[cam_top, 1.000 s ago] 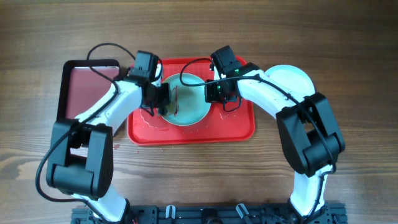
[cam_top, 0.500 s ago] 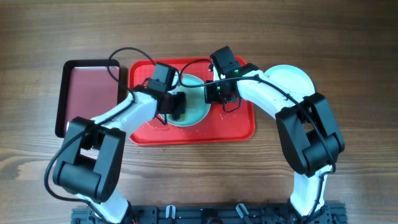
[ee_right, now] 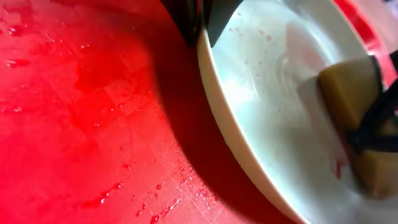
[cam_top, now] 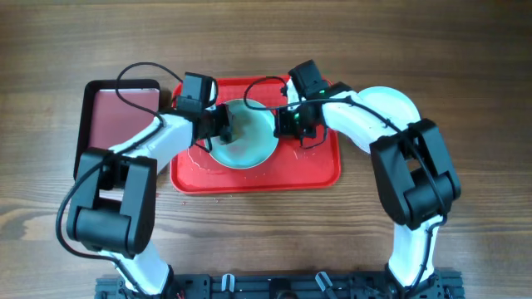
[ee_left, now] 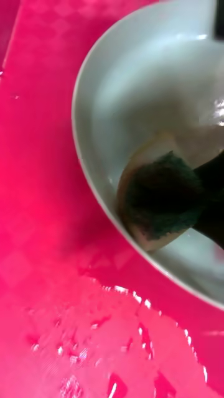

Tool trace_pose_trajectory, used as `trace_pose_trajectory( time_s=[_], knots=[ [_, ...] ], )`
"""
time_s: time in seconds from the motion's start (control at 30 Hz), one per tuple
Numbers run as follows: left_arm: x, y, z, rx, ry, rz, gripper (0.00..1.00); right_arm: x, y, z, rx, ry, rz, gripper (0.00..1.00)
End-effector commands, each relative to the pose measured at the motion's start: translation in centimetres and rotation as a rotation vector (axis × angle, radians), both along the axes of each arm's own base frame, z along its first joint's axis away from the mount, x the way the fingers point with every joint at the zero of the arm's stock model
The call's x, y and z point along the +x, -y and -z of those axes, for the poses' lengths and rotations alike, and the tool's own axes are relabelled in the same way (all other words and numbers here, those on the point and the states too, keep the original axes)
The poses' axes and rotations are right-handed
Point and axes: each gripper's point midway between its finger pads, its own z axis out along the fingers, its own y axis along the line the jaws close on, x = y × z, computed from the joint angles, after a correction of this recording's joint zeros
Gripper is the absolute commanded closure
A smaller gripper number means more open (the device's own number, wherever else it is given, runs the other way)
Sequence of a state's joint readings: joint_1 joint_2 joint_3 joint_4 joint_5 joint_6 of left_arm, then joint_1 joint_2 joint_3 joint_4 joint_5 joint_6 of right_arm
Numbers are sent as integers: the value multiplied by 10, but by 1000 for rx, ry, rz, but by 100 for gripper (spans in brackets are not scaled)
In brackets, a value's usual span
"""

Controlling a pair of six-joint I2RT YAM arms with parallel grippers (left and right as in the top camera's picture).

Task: Clean dirty plates on tray and stack at the side
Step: 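Scrub the plate on the tray with the sponge in the left gripper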

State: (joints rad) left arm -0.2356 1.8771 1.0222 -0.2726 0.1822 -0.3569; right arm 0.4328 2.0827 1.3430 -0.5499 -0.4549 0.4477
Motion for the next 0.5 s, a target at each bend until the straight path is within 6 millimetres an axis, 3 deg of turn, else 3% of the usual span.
trace_pose_trajectory(
  time_s=[0.0, 0.1, 0.17, 0.37, 0.43, 0.47],
  knots=[
    [-87, 18, 60, -95, -351, 90, 96, -13, -7, 16, 65, -75, -43, 96],
    [-121, 58, 45, -255, -453, 226, 96, -13, -9, 16, 67, -65, -53, 96],
    [-114, 64, 42, -244, -424, 251, 96, -13, -9, 16, 68, -65, -54, 96],
    [-22, 2, 50, 48, -129, -78, 96, -16, -13, 16, 68, -59, -72, 96],
    [-9, -19, 49, 147, -69, -149, 96, -16, -14, 16, 68, -56, -75, 96],
    [-17, -34, 52, 227, -92, -173, 96, -16, -13, 16, 68, -56, -77, 96]
  ],
)
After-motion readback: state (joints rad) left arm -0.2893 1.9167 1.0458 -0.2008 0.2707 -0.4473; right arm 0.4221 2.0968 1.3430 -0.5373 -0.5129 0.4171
